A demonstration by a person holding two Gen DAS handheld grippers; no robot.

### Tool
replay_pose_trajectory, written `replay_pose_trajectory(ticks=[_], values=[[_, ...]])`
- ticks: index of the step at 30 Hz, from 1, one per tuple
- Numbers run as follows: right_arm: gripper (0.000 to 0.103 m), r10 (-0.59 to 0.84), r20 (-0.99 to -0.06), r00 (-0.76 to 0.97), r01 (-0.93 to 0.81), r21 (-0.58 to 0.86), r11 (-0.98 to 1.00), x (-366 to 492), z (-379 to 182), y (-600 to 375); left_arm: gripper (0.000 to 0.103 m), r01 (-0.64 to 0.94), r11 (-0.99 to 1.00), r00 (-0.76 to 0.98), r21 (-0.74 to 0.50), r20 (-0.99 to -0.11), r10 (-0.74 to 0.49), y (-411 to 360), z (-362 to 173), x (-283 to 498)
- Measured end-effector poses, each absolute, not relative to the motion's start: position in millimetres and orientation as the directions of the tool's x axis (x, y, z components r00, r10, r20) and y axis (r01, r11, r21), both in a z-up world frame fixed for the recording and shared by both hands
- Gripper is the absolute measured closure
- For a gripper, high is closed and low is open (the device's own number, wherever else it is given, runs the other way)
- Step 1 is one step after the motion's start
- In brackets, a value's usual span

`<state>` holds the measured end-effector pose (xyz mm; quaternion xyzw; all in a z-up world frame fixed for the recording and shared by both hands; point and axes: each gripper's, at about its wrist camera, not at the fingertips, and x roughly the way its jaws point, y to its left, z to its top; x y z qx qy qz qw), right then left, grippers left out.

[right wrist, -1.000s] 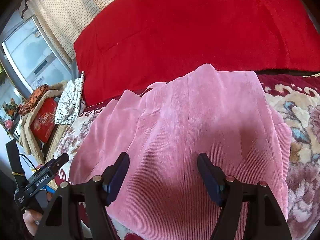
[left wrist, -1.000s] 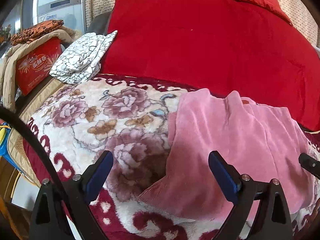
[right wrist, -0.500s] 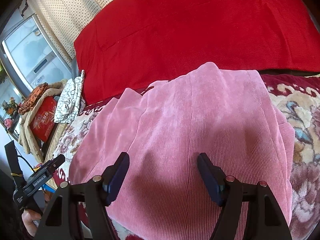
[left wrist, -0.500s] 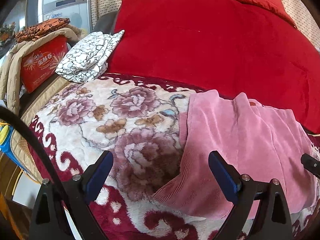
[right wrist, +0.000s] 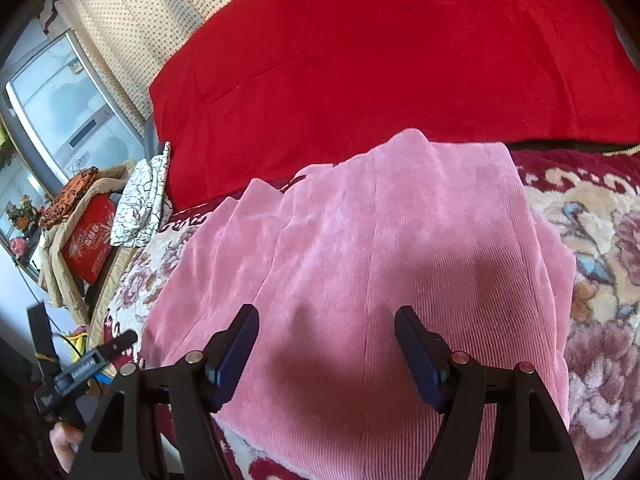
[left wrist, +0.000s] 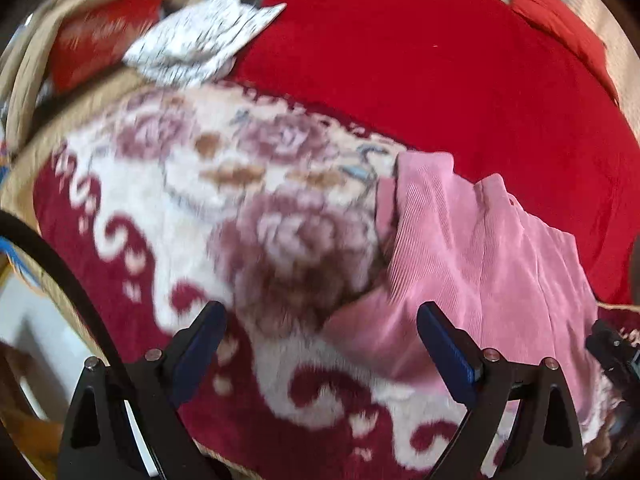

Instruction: Fold large clothes

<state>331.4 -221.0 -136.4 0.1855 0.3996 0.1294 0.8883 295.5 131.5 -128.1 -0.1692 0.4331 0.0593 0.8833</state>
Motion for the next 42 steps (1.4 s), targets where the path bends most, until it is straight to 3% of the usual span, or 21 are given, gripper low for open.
replay_pose_trajectory(ticks=[4, 12, 18, 20, 21, 22, 26, 28, 31, 33, 34, 37, 38, 41, 42], values=[[0.030, 0.363, -0.726, 0.584, -0.060, 0.408, 0.911, 338.4, -155.1, -219.3, 0.006, -0.233, 0.907, 0.619, -0.349, -0.773, -0.139, 128.0, -139.3, 281.1], [0.030, 0.338, -0.729, 0.595, -0.108, 0.345, 0.932, 336.1, -157.3, -211.3, 0.006, -0.149, 0.794, 0.575, -0.590, -0.705, -0.416, 110.3, -164.1, 295.7], [0.030, 0.380, -0.714, 0.588, -0.107, 0.397, 0.912, 337.2, -157.9, -218.4, 0.008, -0.121, 0.751, 0.666, -0.649, -0.614, -0.423, 103.9, -162.9, 310.8], [0.030, 0.391, -0.710, 0.586, -0.106, 0.411, 0.906, 336.6, -157.7, -221.7, 0.024, -0.121, 0.766, 0.679, -0.632, -0.615, -0.401, 100.8, -163.2, 316.3], [0.030, 0.397, -0.708, 0.584, -0.107, 0.417, 0.902, 336.5, -157.6, -222.8, 0.045, -0.123, 0.778, 0.679, -0.616, -0.624, -0.386, 98.6, -165.6, 322.0], [0.030, 0.403, -0.706, 0.583, -0.108, 0.424, 0.899, 336.2, -157.5, -223.9, 0.052, -0.119, 0.774, 0.681, -0.622, -0.619, -0.393, 98.4, -167.8, 325.7], [0.030, 0.429, -0.694, 0.577, -0.110, 0.455, 0.884, 334.9, -157.8, -228.7, 0.053, -0.108, 0.772, 0.710, -0.626, -0.592, -0.381, 94.5, -168.5, 331.2], [0.031, 0.444, -0.688, 0.575, -0.109, 0.473, 0.874, 333.7, -158.1, -232.5, 0.034, -0.106, 0.792, 0.706, -0.601, -0.607, -0.366, 87.9, -167.4, 335.8], [0.032, 0.478, -0.671, 0.567, -0.107, 0.516, 0.850, 334.4, -159.1, -238.2, 0.025, -0.093, 0.792, 0.709, -0.604, -0.598, -0.373, 82.3, -166.3, 339.4], [0.033, 0.494, -0.663, 0.563, -0.102, 0.537, 0.837, 333.5, -159.7, -242.3, 0.028, -0.095, 0.782, 0.713, -0.616, -0.590, -0.379, 82.8, -167.9, 343.3], [0.034, 0.502, -0.658, 0.562, -0.101, 0.547, 0.831, 332.9, -160.0, -245.2, 0.044, -0.107, 0.774, 0.717, -0.625, -0.588, -0.375, 84.0, -168.7, 343.2], [0.042, 0.520, -0.640, 0.565, -0.098, 0.574, 0.813, 328.8, -159.5, -252.4, 0.059, -0.127, 0.756, 0.722, -0.642, -0.582, -0.373, 88.7, -172.9, 347.6], [0.047, 0.514, -0.641, 0.570, -0.098, 0.568, 0.817, 327.0, -157.8, -254.9, 0.059, -0.126, 0.750, 0.728, -0.649, -0.574, -0.374, 88.8, -172.3, 347.4], [0.050, 0.480, -0.618, 0.622, -0.089, 0.553, 0.828, 318.4, -147.9, -265.2, 0.059, -0.104, 0.788, 0.741, -0.607, -0.575, -0.345, 80.4, -164.3, 348.2], [0.050, 0.458, -0.610, 0.646, -0.081, 0.542, 0.836, 315.8, -143.7, -270.4, 0.053, -0.106, 0.796, 0.741, -0.596, -0.581, -0.336, 79.1, -163.0, 348.3]])
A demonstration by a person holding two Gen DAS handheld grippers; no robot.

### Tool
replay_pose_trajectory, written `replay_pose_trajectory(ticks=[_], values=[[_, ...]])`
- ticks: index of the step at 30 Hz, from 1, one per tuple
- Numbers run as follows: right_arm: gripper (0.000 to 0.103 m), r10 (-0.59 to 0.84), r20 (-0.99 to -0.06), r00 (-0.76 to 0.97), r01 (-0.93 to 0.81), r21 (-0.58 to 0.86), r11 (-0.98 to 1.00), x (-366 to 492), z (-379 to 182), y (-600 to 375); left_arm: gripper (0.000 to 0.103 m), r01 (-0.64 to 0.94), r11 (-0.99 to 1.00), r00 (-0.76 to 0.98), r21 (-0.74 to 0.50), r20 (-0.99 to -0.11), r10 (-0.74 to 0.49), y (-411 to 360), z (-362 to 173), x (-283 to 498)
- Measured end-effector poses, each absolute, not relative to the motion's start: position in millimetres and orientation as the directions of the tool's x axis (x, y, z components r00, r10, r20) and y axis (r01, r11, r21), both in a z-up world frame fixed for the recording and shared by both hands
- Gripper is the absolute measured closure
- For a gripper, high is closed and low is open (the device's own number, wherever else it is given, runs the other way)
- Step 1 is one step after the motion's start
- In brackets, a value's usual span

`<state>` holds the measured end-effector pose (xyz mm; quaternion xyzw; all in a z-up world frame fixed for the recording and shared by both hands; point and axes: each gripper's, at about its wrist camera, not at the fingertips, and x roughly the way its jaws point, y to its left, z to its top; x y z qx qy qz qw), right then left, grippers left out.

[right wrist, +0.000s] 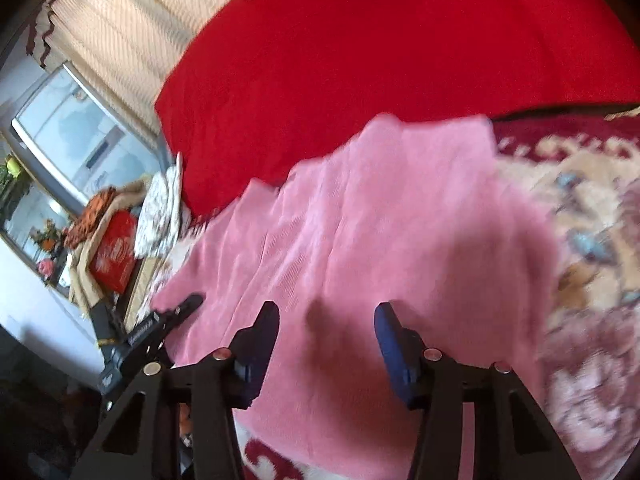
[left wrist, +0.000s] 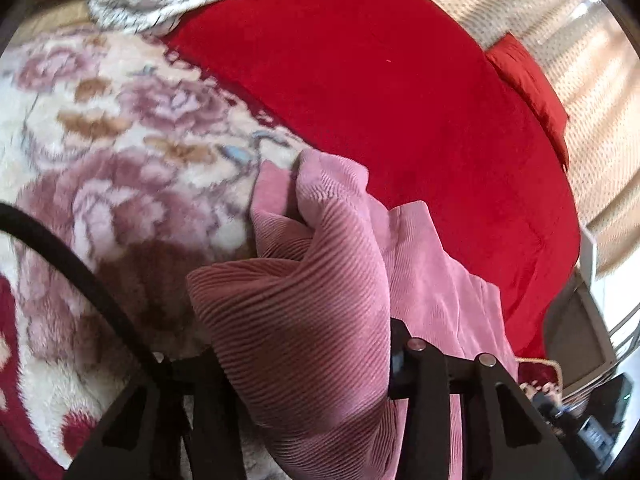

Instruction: Fold large clothes

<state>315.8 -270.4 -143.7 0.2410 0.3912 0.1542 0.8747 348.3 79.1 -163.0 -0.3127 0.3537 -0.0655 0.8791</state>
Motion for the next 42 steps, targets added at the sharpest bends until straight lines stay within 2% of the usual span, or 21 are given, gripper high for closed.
replay_pose_trajectory(ticks=[1, 4, 6, 7, 10, 16, 19, 23, 25, 27, 29, 33, 37, 38, 40, 42], values=[[0.050, 0.429, -0.605, 0.671, -0.064, 0.529, 0.846, 313.2, -140.4, -276.8, 0.047, -0.106, 0.800, 0.737, -0.590, -0.587, -0.335, 77.0, -163.0, 349.5], [0.050, 0.380, -0.628, 0.679, -0.004, 0.514, 0.858, 314.6, -145.9, -288.0, 0.047, -0.105, 0.807, 0.745, -0.581, -0.584, -0.324, 74.1, -163.2, 351.2], [0.054, 0.361, -0.719, 0.594, 0.053, 0.483, 0.874, 327.5, -170.7, -288.4, 0.060, -0.096, 0.809, 0.756, -0.579, -0.572, -0.320, 74.4, -161.1, 352.1], [0.055, 0.386, -0.734, 0.559, 0.062, 0.501, 0.863, 331.4, -182.0, -289.7, 0.064, -0.082, 0.812, 0.759, -0.577, -0.565, -0.325, 73.3, -158.6, 352.2], [0.055, 0.414, -0.713, 0.566, 0.056, 0.534, 0.844, 330.1, -180.5, -295.4, 0.068, -0.039, 0.843, 0.772, -0.536, -0.552, -0.315, 64.5, -148.0, 349.4], [0.055, 0.489, -0.680, 0.546, 0.058, 0.613, 0.788, 330.1, -188.3, -307.4, 0.069, 0.112, 0.879, 0.801, -0.463, -0.482, -0.356, 38.1, -117.1, 336.2], [0.055, 0.511, -0.667, 0.542, 0.057, 0.636, 0.770, 329.7, -190.2, -314.5, 0.069, 0.226, 0.901, 0.816, -0.372, -0.434, -0.383, 11.8, -97.6, 322.4], [0.054, 0.564, -0.630, 0.533, 0.068, 0.697, 0.714, 328.8, -196.7, -335.0, 0.069, 0.378, 0.902, 0.802, -0.208, -0.413, -0.432, -36.6, -85.1, 300.1], [0.049, 0.609, -0.585, 0.535, 0.080, 0.753, 0.654, 327.5, -198.5, -346.2, 0.069, 0.456, 0.885, 0.780, -0.094, -0.437, -0.448, -68.6, -89.2, 287.7], [0.043, 0.638, -0.542, 0.548, 0.081, 0.793, 0.604, 326.5, -198.4, -353.5, 0.069, 0.499, 0.866, 0.755, 0.013, -0.496, -0.428, -94.4, -103.5, 284.7], [0.037, 0.660, -0.496, 0.564, 0.070, 0.826, 0.560, 324.6, -195.9, -357.0, 0.069, 0.497, 0.865, 0.747, 0.064, -0.539, -0.389, -102.4, -116.5, 288.9], [0.037, 0.695, -0.428, 0.577, 0.009, 0.855, 0.519, 329.2, -183.8, -347.9, 0.069, 0.503, 0.864, 0.714, -0.020, -0.554, -0.428, -88.4, -118.0, 297.7], [0.037, 0.723, -0.390, 0.570, -0.052, 0.861, 0.505, 346.3, -164.3, -328.0, 0.069, 0.510, 0.860, 0.720, 0.012, -0.554, -0.419, -89.3, -120.6, 294.8], [0.033, 0.728, -0.386, 0.566, -0.067, 0.859, 0.507, 353.2, -159.6, -320.2, 0.069, 0.511, 0.859, 0.722, 0.022, -0.554, -0.415, -90.8, -121.9, 294.1], [0.024, 0.722, -0.418, 0.552, -0.074, 0.837, 0.542, 364.4, -151.8, -301.1, 0.069, 0.514, 0.857, 0.723, 0.029, -0.552, -0.415, -96.1, -122.7, 293.2], [0.024, 0.706, -0.459, 0.539, -0.063, 0.814, 0.577, 381.0, -153.1, -285.0, 0.069, 0.517, 0.855, 0.722, 0.030, -0.551, -0.418, -95.0, -122.8, 292.8]])
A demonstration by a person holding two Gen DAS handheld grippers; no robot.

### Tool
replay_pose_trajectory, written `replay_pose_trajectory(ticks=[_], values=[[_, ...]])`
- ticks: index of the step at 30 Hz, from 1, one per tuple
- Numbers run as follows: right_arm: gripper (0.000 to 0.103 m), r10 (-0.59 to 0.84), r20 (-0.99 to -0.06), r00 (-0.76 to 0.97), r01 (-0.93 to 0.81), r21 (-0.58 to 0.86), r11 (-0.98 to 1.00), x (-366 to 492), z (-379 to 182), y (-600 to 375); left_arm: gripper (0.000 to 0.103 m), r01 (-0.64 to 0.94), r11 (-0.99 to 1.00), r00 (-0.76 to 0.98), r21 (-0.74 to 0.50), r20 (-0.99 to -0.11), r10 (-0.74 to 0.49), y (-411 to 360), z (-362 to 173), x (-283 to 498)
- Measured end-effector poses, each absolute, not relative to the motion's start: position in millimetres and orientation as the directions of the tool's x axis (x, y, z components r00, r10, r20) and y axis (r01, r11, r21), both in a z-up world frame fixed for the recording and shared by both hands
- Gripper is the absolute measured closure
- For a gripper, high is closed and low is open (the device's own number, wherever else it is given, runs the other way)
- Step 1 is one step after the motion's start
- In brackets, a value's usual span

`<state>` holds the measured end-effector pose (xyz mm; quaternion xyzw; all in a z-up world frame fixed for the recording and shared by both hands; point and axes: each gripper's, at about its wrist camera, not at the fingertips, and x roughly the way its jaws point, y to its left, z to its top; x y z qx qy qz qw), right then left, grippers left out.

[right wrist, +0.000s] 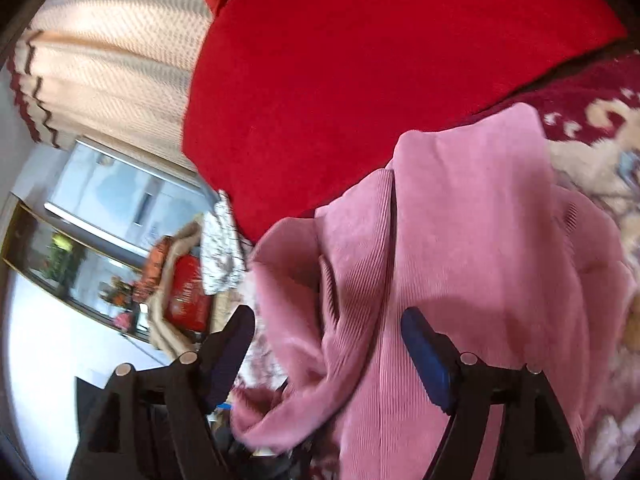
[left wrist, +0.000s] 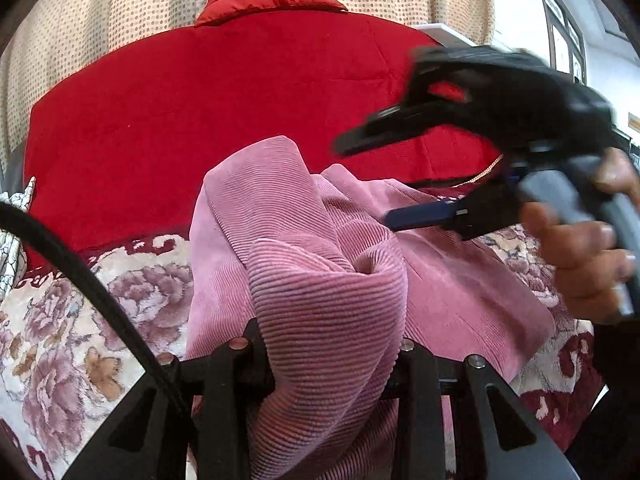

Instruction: Fold large clothes

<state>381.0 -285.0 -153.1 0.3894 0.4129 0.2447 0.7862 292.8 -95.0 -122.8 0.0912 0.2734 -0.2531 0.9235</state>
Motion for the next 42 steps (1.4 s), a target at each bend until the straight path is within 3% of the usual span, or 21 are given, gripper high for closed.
replay_pose_trajectory(ticks=[4, 7, 9, 10, 12, 14, 15, 16, 17, 19, 22, 24, 28, 32, 34, 35, 37, 39, 42], values=[[0.024, 0.699, -0.515, 0.496, -0.032, 0.794, 0.608, 411.9, -166.9, -265.2, 0.068, 0.527, 0.850, 0.718, 0.025, -0.548, -0.429, -90.0, -123.7, 291.1], [0.024, 0.731, -0.479, 0.486, -0.087, 0.805, 0.586, 420.4, -161.5, -254.2, 0.068, 0.536, 0.844, 0.710, 0.013, -0.547, -0.443, -83.9, -121.6, 286.3], [0.016, 0.760, -0.449, 0.470, -0.145, 0.810, 0.568, 424.5, -154.5, -245.9, 0.068, 0.541, 0.841, 0.704, -0.005, -0.545, -0.456, -80.1, -121.6, 288.3], [0.007, 0.769, -0.439, 0.466, -0.165, 0.810, 0.562, 424.4, -153.0, -242.0, 0.068, 0.544, 0.839, 0.699, -0.013, -0.546, -0.462, -78.3, -121.9, 288.6], [0.005, 0.775, -0.434, 0.459, -0.189, 0.805, 0.562, 424.4, -155.6, -232.4, 0.068, 0.549, 0.836, 0.695, -0.016, -0.547, -0.467, -76.5, -122.7, 288.2], [0.005, 0.750, -0.494, 0.440, -0.184, 0.768, 0.613, 425.3, -159.9, -220.3, 0.068, 0.551, 0.835, 0.695, -0.011, -0.549, -0.465, -78.1, -123.9, 289.7], [0.007, 0.727, -0.530, 0.437, -0.192, 0.735, 0.651, 424.1, -162.3, -217.0, 0.067, 0.550, 0.835, 0.697, -0.003, -0.550, -0.461, -78.0, -124.4, 291.4], [0.024, 0.706, -0.550, 0.446, -0.202, 0.707, 0.678, 420.7, -162.7, -219.3, 0.062, 0.549, 0.836, 0.699, 0.001, -0.549, -0.458, -76.7, -123.3, 290.2], [0.050, 0.678, -0.579, 0.453, -0.205, 0.672, 0.711, 419.9, -162.3, -215.6, 0.058, 0.555, 0.832, 0.693, -0.003, -0.552, -0.464, -73.9, -121.0, 288.7], [0.073, 0.667, -0.611, 0.426, -0.152, 0.679, 0.719, 423.9, -171.0, -221.4, 0.041, 0.592, 0.805, 0.653, -0.040, -0.562, -0.507, -66.5, -114.0, 281.9], [0.078, 0.675, -0.598, 0.433, -0.114, 0.706, 0.699, 423.1, -179.3, -236.8, 0.029, 0.671, 0.732, 0.581, -0.118, -0.530, -0.618, -41.7, -96.6, 269.3], [0.079, 0.672, -0.594, 0.442, -0.125, 0.701, 0.702, 419.0, -180.8, -241.4, 0.029, 0.694, 0.701, 0.569, -0.166, -0.469, -0.675, -14.7, -83.0, 263.2], [0.079, 0.656, -0.592, 0.469, -0.142, 0.682, 0.717, 410.9, -181.2, -247.0, 0.021, 0.600, 0.721, 0.610, -0.346, -0.385, -0.693, 43.4, -72.7, 280.9], [0.082, 0.648, -0.568, 0.507, -0.163, 0.675, 0.720, 411.0, -169.5, -233.7, 0.022, 0.364, 0.770, 0.559, -0.524, -0.538, -0.631, 63.8, -116.3, 331.1], [0.083, 0.643, -0.547, 0.535, -0.190, 0.664, 0.723, 406.6, -160.9, -229.4, 0.044, 0.304, 0.764, 0.484, -0.568, -0.599, -0.638, 53.6, -142.6, 347.1], [0.084, 0.640, -0.537, 0.549, -0.204, 0.656, 0.726, 404.5, -156.7, -227.6, 0.046, 0.291, 0.760, 0.453, -0.581, -0.616, -0.645, 46.0, -150.6, 350.0], [0.087, 0.649, -0.500, 0.573, -0.237, 0.657, 0.715, 398.5, -147.6, -227.0, 0.052, 0.280, 0.744, 0.443, -0.606, -0.607, -0.660, 37.3, -156.2, 351.9], [0.087, 0.649, -0.460, 0.606, -0.278, 0.641, 0.715, 388.6, -134.1, -224.5, 0.059, 0.314, 0.660, 0.414, -0.683, -0.527, -0.742, 29.5, -152.9, 348.5], [0.087, 0.640, -0.428, 0.638, -0.312, 0.616, 0.723, 376.5, -117.7, -222.7, 0.058, 0.428, 0.644, 0.404, -0.634, -0.504, -0.764, 7.1, -140.0, 337.9]])
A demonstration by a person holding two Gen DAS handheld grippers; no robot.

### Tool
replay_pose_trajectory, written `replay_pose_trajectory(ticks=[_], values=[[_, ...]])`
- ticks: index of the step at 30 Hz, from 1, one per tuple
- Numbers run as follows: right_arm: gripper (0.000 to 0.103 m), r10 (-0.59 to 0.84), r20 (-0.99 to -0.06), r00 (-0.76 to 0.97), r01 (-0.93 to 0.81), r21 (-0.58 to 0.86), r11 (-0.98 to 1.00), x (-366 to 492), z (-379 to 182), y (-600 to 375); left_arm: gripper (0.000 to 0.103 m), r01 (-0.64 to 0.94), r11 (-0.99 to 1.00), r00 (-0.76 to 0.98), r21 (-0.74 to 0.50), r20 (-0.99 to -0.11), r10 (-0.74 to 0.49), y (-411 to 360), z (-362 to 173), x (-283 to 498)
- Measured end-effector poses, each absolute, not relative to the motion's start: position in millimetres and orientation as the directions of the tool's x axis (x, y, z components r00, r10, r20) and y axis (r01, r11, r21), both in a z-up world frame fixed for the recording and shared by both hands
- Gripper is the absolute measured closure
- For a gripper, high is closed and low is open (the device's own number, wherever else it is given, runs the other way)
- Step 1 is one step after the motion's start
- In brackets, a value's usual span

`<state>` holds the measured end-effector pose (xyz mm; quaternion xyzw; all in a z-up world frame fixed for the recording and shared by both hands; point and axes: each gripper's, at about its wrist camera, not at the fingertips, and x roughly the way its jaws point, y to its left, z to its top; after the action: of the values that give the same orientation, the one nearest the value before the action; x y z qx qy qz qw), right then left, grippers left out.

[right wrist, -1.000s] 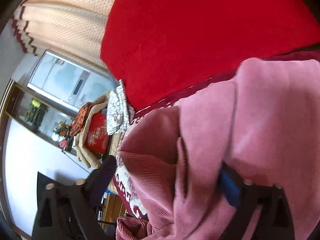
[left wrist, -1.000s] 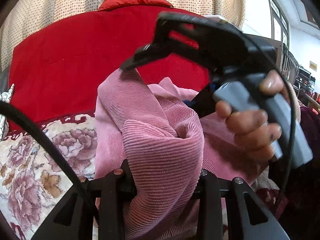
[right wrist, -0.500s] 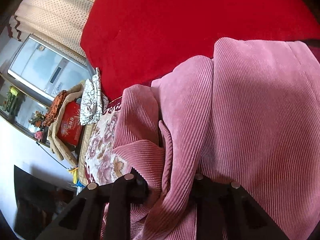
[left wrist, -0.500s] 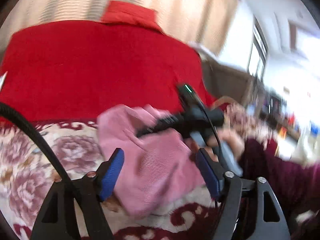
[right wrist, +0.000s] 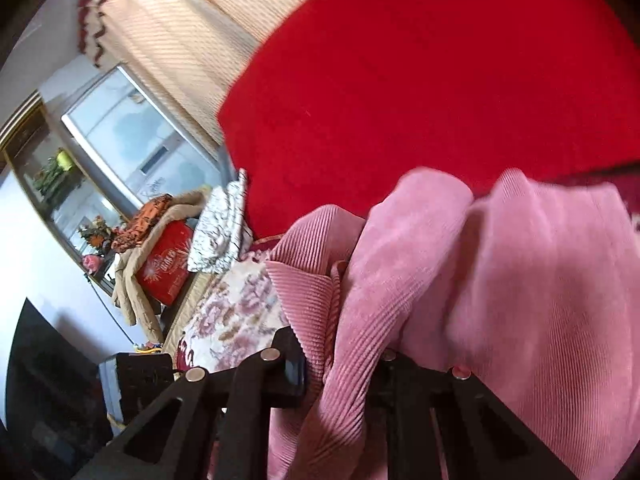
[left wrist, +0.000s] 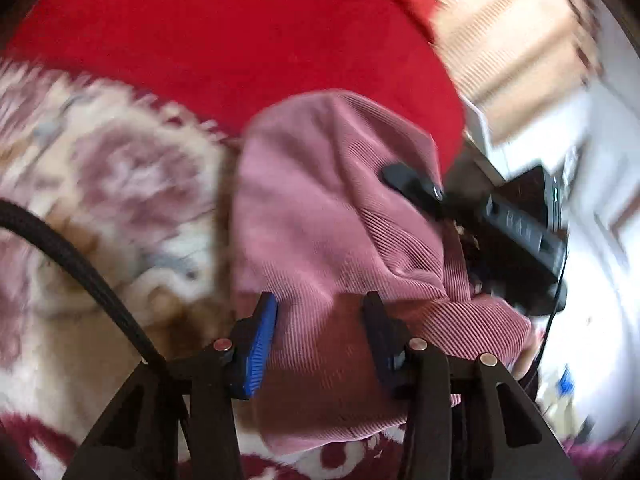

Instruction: Fold large clothes

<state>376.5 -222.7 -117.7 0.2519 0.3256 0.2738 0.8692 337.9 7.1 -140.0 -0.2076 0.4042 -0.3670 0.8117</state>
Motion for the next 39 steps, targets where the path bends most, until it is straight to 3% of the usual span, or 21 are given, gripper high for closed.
replay_pose_trajectory(ticks=[4, 8, 12, 16, 17, 19, 21, 23, 24, 25, 28, 29, 30, 32, 35, 38, 39], values=[[0.088, 0.629, -0.378, 0.679, -0.339, 0.599, 0.725, 355.5, -96.3, -238.1, 0.058, 0.451, 0.569, 0.348, -0.688, -0.451, -0.822, -14.6, -139.2, 335.4], [0.090, 0.589, -0.343, 0.732, -0.323, 0.587, 0.743, 337.9, -82.9, -269.3, 0.055, 0.524, 0.557, 0.347, -0.645, -0.435, -0.831, -49.5, -121.6, 323.7], [0.091, 0.571, -0.378, 0.729, -0.260, 0.619, 0.741, 339.1, -96.2, -310.0, 0.049, 0.625, 0.574, 0.342, -0.529, -0.475, -0.811, -98.4, -115.7, 313.6], [0.090, 0.572, -0.457, 0.681, -0.200, 0.636, 0.746, 352.5, -124.9, -325.8, 0.050, 0.609, 0.581, 0.341, -0.539, -0.484, -0.806, -103.4, -126.5, 329.5], [0.086, 0.582, -0.470, 0.664, -0.180, 0.654, 0.734, 356.9, -133.2, -330.5, 0.050, 0.608, 0.577, 0.338, -0.546, -0.479, -0.810, -102.5, -127.0, 330.0], [0.085, 0.661, -0.455, 0.596, -0.146, 0.748, 0.647, 367.4, -150.7, -341.4, 0.050, 0.608, 0.565, 0.332, -0.558, -0.468, -0.819, -95.3, -127.9, 326.9], [0.077, 0.722, -0.400, 0.565, -0.136, 0.818, 0.560, 372.0, -158.9, -350.3, 0.050, 0.603, 0.558, 0.328, -0.571, -0.460, -0.825, -88.8, -127.5, 327.5], [0.038, 0.739, -0.395, 0.546, -0.142, 0.825, 0.546, 372.7, -157.4, -347.0, 0.050, 0.590, 0.546, 0.321, -0.594, -0.448, -0.834, -81.1, -127.7, 323.9], [0.007, 0.738, -0.396, 0.546, -0.145, 0.823, 0.549, 370.8, -156.9, -343.3, 0.050, 0.583, 0.541, 0.317, -0.606, -0.443, -0.839, -77.1, -130.3, 327.5], [0.006, 0.735, -0.386, 0.557, -0.155, 0.821, 0.549, 367.9, -155.9, -340.2, 0.050, 0.581, 0.539, 0.316, -0.610, -0.442, -0.840, -76.2, -130.1, 327.7], [0.008, 0.748, -0.384, 0.542, -0.206, 0.802, 0.561, 367.9, -150.7, -323.4, 0.050, 0.584, 0.543, 0.318, -0.603, -0.446, -0.837, -75.4, -127.1, 324.7], [0.015, 0.749, -0.390, 0.536, -0.210, 0.798, 0.565, 368.4, -151.1, -319.6, 0.050, 0.586, 0.544, 0.319, -0.600, -0.447, -0.836, -76.7, -125.8, 322.5], [0.023, 0.750, -0.407, 0.522, -0.214, 0.788, 0.577, 370.5, -153.9, -311.3, 0.049, 0.588, 0.547, 0.320, -0.596, -0.449, -0.834, -80.2, -126.3, 333.3], [0.062, 0.718, -0.489, 0.495, -0.193, 0.744, 0.640, 377.5, -165.4, -293.8, 0.049, 0.585, 0.550, 0.319, -0.596, -0.455, -0.832, -78.2, -120.5, 333.0], [0.070, 0.684, -0.531, 0.500, -0.180, 0.709, 0.682, 382.3, -174.0, -286.2, 0.047, 0.593, 0.534, 0.309, -0.603, -0.442, -0.842, -47.8, -101.5, 329.0], [0.072, 0.666, -0.539, 0.515, -0.196, 0.683, 0.704, 381.0, -170.3, -283.5, 0.035, 0.569, 0.593, 0.440, -0.569, -0.399, -0.805, -3.1, -85.7, 324.0], [0.072, 0.661, -0.541, 0.521, -0.199, 0.676, 0.710, 380.5, -169.8, -281.5, 0.034, 0.518, 0.647, 0.489, -0.559, -0.427, -0.761, 10.9, -88.7, 329.4]])
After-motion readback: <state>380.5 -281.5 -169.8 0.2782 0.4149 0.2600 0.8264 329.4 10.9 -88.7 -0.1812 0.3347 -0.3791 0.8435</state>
